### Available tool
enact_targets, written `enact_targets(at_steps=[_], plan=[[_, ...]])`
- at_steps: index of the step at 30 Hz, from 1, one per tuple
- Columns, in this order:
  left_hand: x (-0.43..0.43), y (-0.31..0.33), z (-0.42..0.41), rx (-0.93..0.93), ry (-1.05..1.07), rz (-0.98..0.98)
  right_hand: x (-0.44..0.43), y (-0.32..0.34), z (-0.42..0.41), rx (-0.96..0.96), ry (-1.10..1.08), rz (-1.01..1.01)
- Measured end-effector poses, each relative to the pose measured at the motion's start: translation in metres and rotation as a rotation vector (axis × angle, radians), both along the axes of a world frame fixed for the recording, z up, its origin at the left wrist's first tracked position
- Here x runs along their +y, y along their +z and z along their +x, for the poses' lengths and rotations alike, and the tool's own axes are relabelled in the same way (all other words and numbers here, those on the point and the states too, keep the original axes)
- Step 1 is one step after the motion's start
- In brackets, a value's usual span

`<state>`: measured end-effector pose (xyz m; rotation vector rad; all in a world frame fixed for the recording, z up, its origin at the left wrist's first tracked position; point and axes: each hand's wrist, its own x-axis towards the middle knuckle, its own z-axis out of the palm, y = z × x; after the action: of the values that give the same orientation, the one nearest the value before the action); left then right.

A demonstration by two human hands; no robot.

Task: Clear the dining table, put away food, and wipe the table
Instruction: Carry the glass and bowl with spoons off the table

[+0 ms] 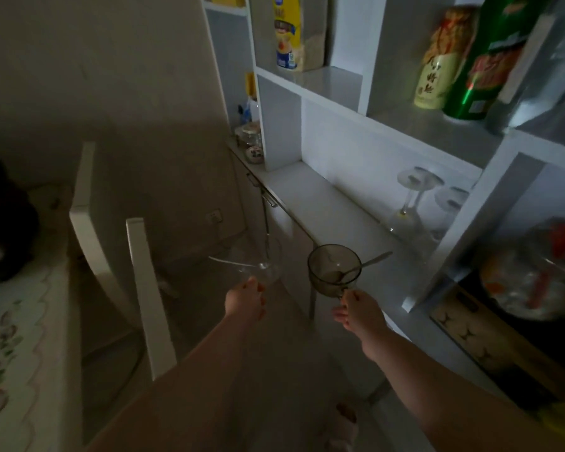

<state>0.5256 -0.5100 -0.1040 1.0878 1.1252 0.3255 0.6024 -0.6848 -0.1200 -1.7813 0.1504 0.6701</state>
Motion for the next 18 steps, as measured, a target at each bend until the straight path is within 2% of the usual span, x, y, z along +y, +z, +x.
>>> enact_targets(at_steps=[11, 18], plan=[[0.048, 0.002, 0.106, 0.034, 0.069, -0.001, 0.057, -0.01, 0.121, -0.056, 0.097, -0.051], [0.059, 0.003, 0.142, 0.033, 0.017, -0.009, 0.07, -0.023, 0.158, 0.01, 0.064, -0.068]])
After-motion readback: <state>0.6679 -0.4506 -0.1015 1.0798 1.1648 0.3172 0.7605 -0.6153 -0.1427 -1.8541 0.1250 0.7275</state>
